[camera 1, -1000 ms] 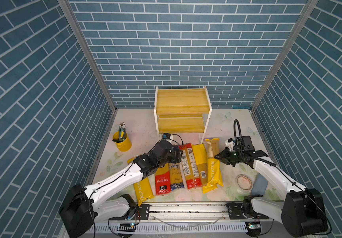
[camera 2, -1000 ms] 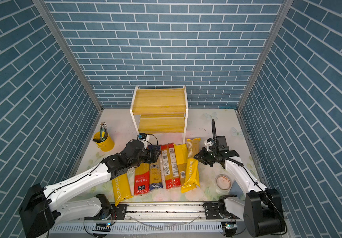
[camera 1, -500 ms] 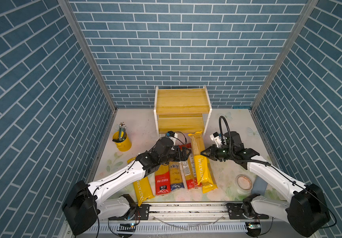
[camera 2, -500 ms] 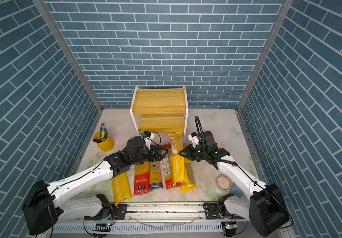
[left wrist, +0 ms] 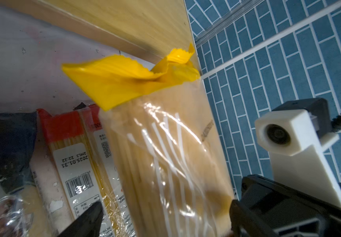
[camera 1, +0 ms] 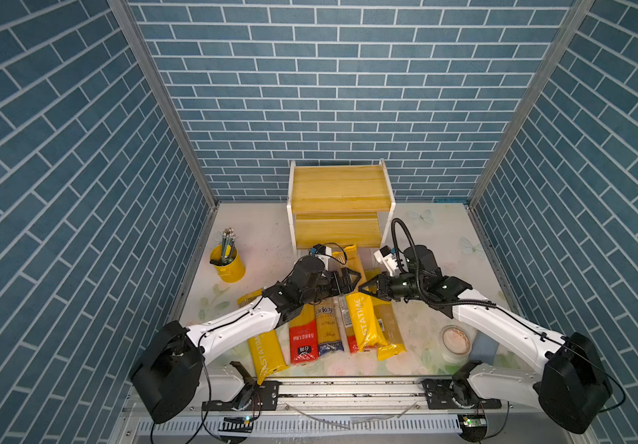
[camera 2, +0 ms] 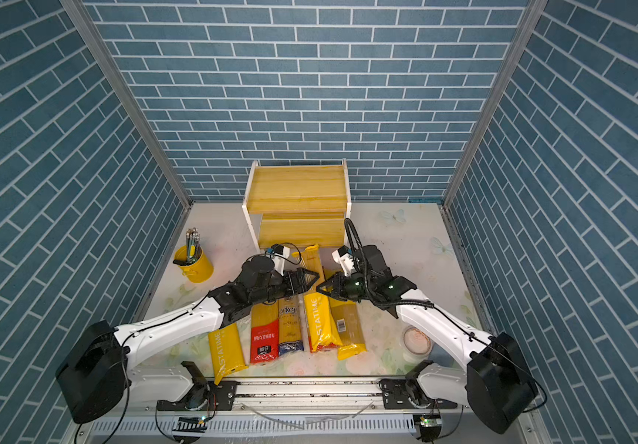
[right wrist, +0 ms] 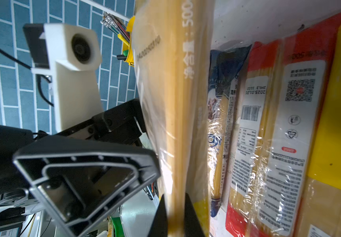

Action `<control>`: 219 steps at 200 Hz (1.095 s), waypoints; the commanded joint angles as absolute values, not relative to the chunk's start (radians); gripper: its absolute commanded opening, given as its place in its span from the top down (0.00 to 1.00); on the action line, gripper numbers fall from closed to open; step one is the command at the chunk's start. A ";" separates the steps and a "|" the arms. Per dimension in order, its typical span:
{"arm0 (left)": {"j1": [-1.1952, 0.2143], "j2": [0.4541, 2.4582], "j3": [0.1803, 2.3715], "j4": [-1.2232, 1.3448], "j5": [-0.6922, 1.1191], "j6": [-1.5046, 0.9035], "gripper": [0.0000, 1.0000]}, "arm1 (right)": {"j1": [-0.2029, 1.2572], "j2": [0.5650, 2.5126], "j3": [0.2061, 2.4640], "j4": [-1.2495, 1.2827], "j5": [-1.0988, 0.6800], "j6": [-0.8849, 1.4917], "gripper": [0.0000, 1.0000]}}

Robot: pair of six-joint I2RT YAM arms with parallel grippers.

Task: Arrange pasta packages on shelves
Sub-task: Place the pasta bag on the shelf.

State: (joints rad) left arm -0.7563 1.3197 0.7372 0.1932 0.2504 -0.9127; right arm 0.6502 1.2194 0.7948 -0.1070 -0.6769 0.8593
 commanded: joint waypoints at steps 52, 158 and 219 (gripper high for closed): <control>-0.742 1.405 0.778 0.413 0.300 -0.950 0.15 | 0.658 1.184 0.867 0.099 -0.746 0.915 1.00; -0.706 1.376 0.772 0.507 0.346 -0.980 0.74 | 0.657 1.173 0.835 0.128 -0.746 0.916 0.88; -0.675 1.313 0.827 0.438 0.368 -0.977 0.94 | 0.626 1.165 0.822 0.121 -0.783 0.878 0.63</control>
